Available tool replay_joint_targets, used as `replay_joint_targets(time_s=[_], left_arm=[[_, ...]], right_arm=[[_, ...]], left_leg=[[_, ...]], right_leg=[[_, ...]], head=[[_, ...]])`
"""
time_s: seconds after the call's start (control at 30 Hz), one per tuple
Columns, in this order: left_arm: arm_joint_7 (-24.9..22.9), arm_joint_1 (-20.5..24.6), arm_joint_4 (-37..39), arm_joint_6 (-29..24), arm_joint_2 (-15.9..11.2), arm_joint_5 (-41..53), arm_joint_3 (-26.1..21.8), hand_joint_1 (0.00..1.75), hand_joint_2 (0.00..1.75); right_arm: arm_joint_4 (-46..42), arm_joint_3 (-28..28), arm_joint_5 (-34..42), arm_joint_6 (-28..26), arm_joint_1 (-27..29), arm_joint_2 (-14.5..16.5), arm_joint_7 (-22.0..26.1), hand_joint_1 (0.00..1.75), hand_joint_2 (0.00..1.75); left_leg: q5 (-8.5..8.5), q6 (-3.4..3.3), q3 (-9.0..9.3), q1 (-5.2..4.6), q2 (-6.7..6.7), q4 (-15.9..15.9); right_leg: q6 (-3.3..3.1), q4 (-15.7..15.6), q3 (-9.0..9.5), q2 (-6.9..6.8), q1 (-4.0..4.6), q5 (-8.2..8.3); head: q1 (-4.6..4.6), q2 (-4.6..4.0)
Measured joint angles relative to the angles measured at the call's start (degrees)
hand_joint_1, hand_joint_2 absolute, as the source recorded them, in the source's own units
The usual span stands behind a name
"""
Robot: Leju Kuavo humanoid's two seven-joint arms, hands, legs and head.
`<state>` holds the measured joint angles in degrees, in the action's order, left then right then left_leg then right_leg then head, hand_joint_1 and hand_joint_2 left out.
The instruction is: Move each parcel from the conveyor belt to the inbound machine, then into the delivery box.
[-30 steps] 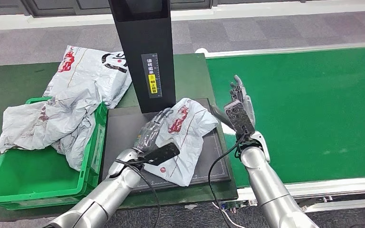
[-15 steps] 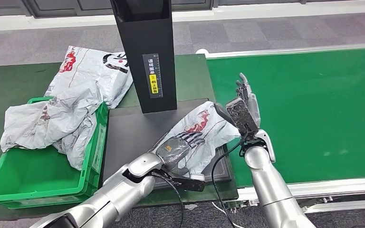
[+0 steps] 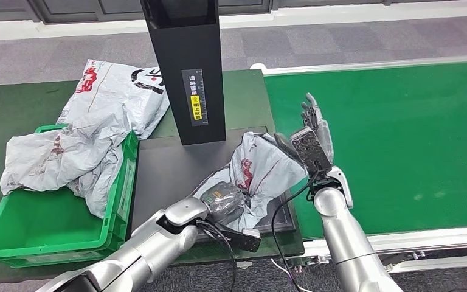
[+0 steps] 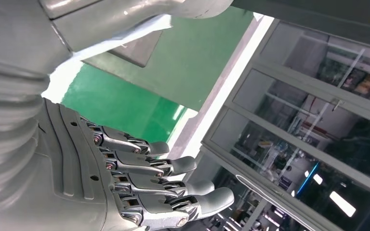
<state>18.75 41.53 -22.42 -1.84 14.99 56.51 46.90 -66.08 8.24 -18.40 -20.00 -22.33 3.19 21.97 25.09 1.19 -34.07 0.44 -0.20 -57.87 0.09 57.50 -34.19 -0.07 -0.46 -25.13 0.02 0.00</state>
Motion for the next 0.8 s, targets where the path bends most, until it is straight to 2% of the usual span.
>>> replay_joint_targets(time_s=[0.8], left_arm=[[-0.02, 0.16, 0.58, 0.00, 0.00, 0.30, 0.01, 1.75, 1.75]], right_arm=[[0.44, 0.00, 0.13, 0.02, 0.00, 0.00, 0.23, 0.00, 1.75]], left_leg=[[0.01, 0.00, -0.02, 0.00, 0.00, 0.01]], right_leg=[[0.00, 0.00, -0.03, 0.02, 0.00, -0.01]], head=[[0.00, 0.00]])
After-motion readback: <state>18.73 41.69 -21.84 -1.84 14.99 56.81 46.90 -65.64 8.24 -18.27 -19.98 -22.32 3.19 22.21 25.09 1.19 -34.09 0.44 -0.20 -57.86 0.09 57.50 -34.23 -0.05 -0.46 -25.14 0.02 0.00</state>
